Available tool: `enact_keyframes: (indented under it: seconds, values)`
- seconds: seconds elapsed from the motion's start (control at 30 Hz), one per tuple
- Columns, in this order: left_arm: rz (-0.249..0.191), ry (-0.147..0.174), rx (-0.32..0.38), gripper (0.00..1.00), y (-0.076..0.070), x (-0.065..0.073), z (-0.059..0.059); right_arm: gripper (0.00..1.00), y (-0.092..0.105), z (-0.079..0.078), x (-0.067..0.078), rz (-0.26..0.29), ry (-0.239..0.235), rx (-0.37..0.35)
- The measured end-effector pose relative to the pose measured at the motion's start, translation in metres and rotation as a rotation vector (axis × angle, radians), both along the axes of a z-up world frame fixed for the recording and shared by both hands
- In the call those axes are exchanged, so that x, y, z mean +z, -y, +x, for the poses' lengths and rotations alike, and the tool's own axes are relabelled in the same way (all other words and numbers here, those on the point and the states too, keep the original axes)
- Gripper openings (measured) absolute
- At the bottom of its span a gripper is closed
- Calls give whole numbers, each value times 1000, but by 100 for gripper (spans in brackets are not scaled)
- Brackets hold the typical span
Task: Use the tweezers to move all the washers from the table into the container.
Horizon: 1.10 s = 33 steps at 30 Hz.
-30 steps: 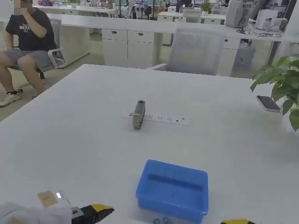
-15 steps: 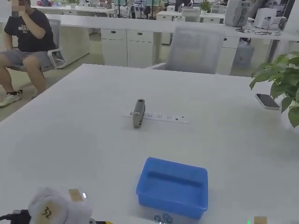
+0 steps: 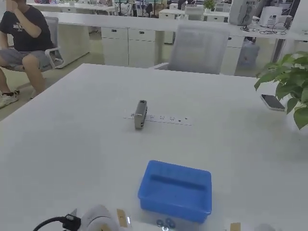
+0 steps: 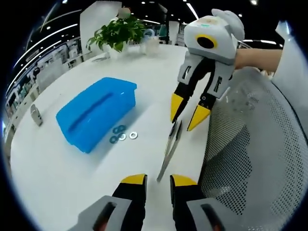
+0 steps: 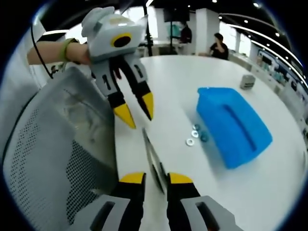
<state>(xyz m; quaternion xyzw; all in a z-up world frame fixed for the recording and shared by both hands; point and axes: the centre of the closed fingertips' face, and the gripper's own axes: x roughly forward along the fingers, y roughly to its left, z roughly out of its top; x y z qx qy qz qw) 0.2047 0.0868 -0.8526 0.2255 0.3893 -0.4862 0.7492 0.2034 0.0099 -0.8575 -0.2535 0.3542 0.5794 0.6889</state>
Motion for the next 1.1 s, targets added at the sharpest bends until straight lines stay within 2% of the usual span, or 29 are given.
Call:
enact_keyframes:
  seconds: [0.03, 0.07, 0.17, 0.37, 0.4, 0.43, 0.47, 0.5, 0.73, 0.83, 1.1]
  values:
    - [52, 22, -43, 15, -3, -4, 0, 14, 0, -1, 0, -8, 6, 8]
    - [67, 26, -55, 15, -3, -5, 0, 13, 0, -1, -1, -13, 9, 13]
    - [75, 20, -80, 12, 2, -9, -2, 13, 1, 0, -2, -25, 12, 25]
    - [125, 47, -131, 4, 5, -16, -2, 13, 0, 2, -2, -38, 19, 38]
    - [123, 63, -146, 3, 7, -15, 0, 13, 0, 2, -3, -38, 19, 39]
    - [132, 63, -141, 1, 7, -17, 0, 12, -1, 2, -3, -39, 19, 40]
    - [144, 80, -153, 0, 6, -17, 2, 12, -1, 2, -4, -41, 19, 43]
    - [148, 80, -160, 0, 6, -17, 2, 12, -1, 2, -5, -42, 18, 45]
    - [124, 110, -188, 0, 7, -3, -2, 13, -2, 2, -9, -38, 24, 53]
    - [119, 126, -202, 0, 8, 7, -5, 12, -4, 3, -7, -29, 28, 58]
    - [44, 164, -169, 0, 12, 44, -6, 10, -12, 5, -4, -7, 44, 86]
